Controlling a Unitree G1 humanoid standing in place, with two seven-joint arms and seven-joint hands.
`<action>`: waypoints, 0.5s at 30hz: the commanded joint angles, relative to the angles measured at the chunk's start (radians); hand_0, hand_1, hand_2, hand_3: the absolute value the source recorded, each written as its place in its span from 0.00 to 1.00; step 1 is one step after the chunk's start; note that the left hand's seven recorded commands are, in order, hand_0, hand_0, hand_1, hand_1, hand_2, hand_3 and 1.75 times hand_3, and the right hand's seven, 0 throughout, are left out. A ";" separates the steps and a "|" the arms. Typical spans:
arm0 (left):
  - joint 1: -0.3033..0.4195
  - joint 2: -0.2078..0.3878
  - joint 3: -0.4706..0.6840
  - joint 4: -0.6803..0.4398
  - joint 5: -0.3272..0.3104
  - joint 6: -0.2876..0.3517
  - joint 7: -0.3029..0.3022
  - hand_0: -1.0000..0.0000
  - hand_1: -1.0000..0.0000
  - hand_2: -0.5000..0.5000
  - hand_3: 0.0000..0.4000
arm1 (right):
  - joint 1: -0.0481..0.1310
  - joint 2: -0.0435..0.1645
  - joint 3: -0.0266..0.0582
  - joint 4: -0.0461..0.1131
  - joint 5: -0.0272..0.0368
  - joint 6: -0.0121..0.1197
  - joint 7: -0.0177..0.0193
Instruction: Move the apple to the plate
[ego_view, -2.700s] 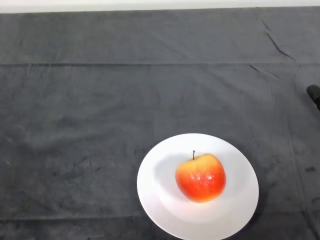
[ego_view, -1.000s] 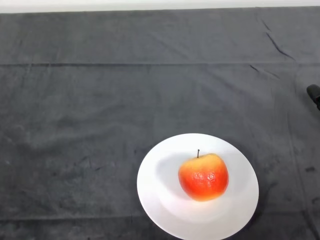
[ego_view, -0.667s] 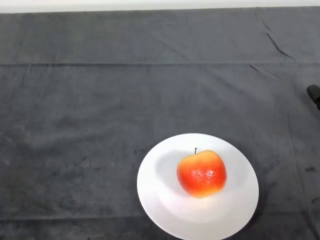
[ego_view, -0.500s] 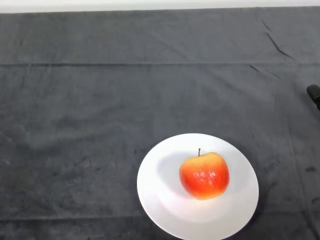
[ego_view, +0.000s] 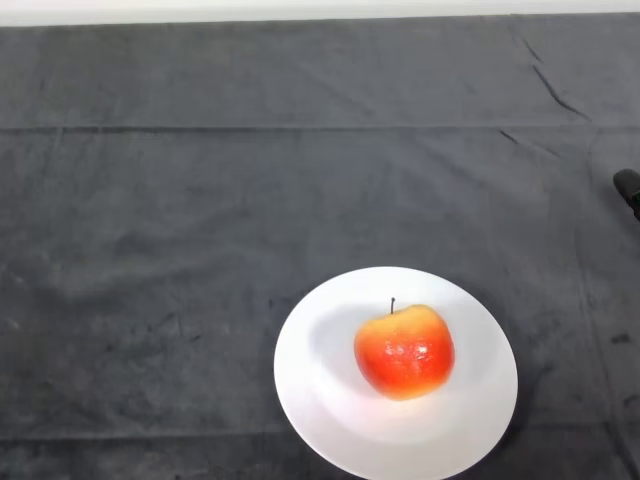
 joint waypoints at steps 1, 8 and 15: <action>0.012 -0.001 0.022 0.004 -0.010 -0.006 0.011 1.00 1.00 0.50 0.00 | 0.008 -0.054 -0.0104 0.012 0.0003 -0.008 0.0097; 0.011 0.000 0.022 0.009 -0.010 -0.009 0.010 1.00 1.00 0.50 0.00 | 0.008 -0.054 -0.0104 0.012 0.0003 -0.008 0.0098; 0.013 -0.001 0.021 0.001 -0.009 -0.004 0.011 1.00 1.00 0.50 0.00 | 0.008 -0.054 -0.0104 0.012 0.0002 -0.008 0.0098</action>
